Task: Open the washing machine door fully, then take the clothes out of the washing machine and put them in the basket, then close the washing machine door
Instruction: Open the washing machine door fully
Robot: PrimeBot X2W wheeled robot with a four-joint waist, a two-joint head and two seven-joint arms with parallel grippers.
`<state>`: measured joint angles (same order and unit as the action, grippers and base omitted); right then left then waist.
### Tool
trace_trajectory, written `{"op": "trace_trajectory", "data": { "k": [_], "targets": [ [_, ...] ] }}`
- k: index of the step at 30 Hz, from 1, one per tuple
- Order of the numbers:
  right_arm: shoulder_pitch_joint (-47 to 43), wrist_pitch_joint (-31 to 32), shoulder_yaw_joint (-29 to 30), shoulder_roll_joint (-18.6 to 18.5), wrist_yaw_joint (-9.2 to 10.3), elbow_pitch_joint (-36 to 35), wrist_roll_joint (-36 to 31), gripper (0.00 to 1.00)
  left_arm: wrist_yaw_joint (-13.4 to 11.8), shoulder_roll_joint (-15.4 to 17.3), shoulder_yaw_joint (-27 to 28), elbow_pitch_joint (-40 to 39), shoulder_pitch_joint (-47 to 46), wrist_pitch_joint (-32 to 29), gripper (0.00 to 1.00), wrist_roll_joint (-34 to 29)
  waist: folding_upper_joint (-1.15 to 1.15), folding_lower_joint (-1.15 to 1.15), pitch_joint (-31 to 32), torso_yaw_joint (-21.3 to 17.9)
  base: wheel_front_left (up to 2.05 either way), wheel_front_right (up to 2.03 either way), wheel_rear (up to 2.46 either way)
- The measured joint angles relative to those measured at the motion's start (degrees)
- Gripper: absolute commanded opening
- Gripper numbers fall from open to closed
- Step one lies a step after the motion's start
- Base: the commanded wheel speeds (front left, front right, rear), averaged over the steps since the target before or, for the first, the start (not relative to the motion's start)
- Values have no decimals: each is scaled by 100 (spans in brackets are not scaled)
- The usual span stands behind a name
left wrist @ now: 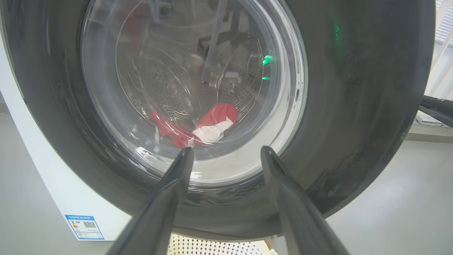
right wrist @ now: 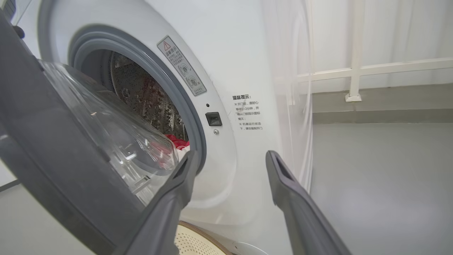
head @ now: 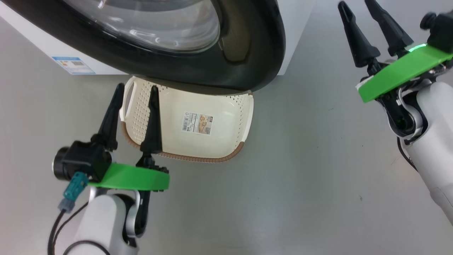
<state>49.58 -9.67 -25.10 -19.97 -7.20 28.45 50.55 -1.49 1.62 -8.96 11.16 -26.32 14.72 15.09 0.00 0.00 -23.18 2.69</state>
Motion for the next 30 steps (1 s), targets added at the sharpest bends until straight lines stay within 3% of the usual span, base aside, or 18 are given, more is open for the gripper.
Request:
{"op": "trace_trajectory", "data": {
  "k": [4, 5, 9, 15, 23, 30],
  "targets": [
    [-53, -437, 132, 26, 0, 341, -877, 100, -9, 54, 67, -67, 189, 0, 100, -51, 0, 0, 36, -35, 0, 0, 0],
    [-153, -495, 439, 105, -1, 342, -1312, 100, -27, 80, 116, -123, 206, 0, 100, -51, 0, 0, 39, -41, 0, 0, 0],
    [-504, -497, 1198, 322, 0, -56, -2118, 100, -34, 82, 142, -237, 207, 0, 100, -86, 0, 0, 27, -29, 0, 0, 0],
    [-1528, -497, 2023, 1010, -1, -954, -3271, 100, -45, 78, 170, -514, 299, 1, 100, -148, 0, 0, 18, -4, 0, 0, 0],
    [-2221, -498, 2526, 1385, -1, -1950, -3969, 100, -47, 70, 218, -673, 324, 1, 100, -205, 0, 0, 6, -26, 0, 0, 0],
    [-2919, -498, 2763, 1658, -1, -2359, -4013, 100, -47, 64, 258, -723, 436, 1, 100, -205, 0, 0, 45, -32, 0, 0, 0]
  ]
}}
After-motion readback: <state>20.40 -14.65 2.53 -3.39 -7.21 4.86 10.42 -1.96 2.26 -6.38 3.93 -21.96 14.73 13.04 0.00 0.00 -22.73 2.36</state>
